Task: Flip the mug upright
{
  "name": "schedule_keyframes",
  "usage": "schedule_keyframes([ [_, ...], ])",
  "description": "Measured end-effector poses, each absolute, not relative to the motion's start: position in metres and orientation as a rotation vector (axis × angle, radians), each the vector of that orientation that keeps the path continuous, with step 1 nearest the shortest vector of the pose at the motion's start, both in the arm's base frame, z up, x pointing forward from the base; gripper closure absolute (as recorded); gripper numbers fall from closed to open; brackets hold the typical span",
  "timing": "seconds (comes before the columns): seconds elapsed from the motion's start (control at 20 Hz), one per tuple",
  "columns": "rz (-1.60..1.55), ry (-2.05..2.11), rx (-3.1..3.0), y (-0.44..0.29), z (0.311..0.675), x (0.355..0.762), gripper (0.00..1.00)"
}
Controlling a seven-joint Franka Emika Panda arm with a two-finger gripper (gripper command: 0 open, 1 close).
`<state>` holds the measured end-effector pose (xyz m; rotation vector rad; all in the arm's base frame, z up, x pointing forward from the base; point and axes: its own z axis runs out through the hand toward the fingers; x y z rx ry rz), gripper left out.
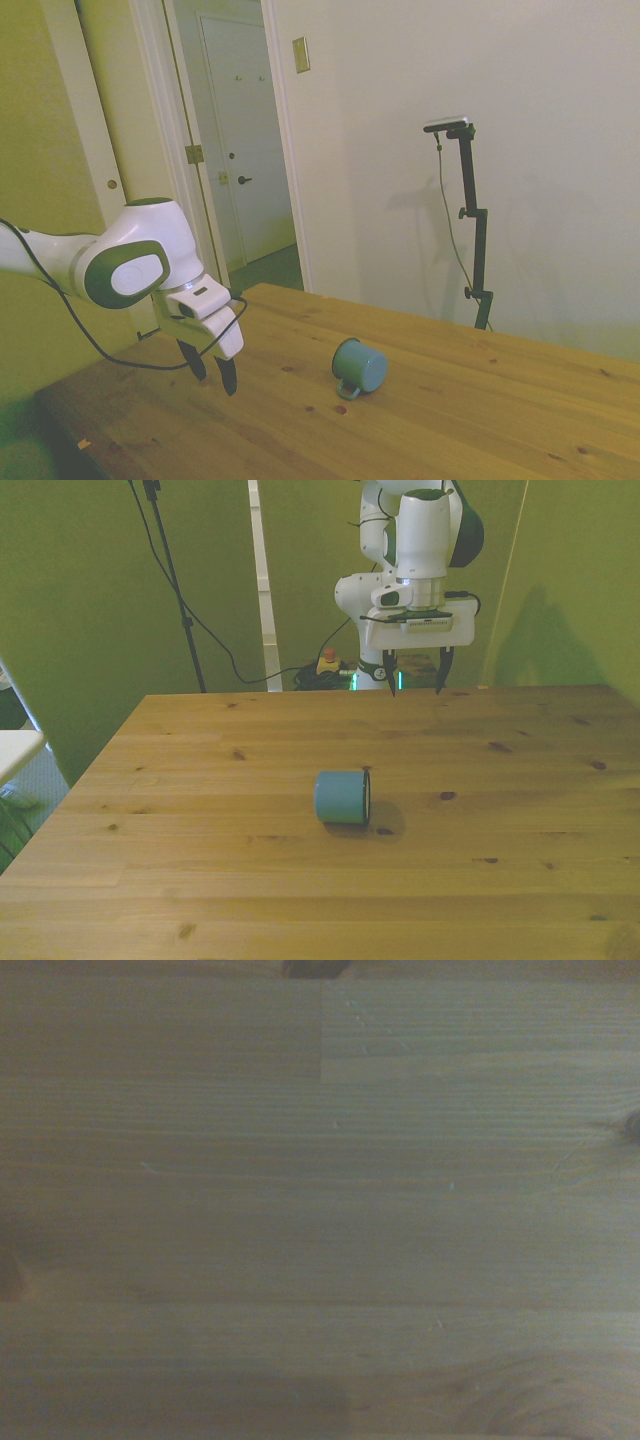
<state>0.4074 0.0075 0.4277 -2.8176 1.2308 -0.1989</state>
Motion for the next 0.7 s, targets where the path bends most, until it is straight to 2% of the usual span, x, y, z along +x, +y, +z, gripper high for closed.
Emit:
schedule_keyframes([
  [0.25, -0.247, 1.213, -2.807, 0.003, 0.445, 0.430, 0.00],
  [0.7, -0.372, 1.343, -2.773, -0.035, 0.463, 0.535, 0.00],
])
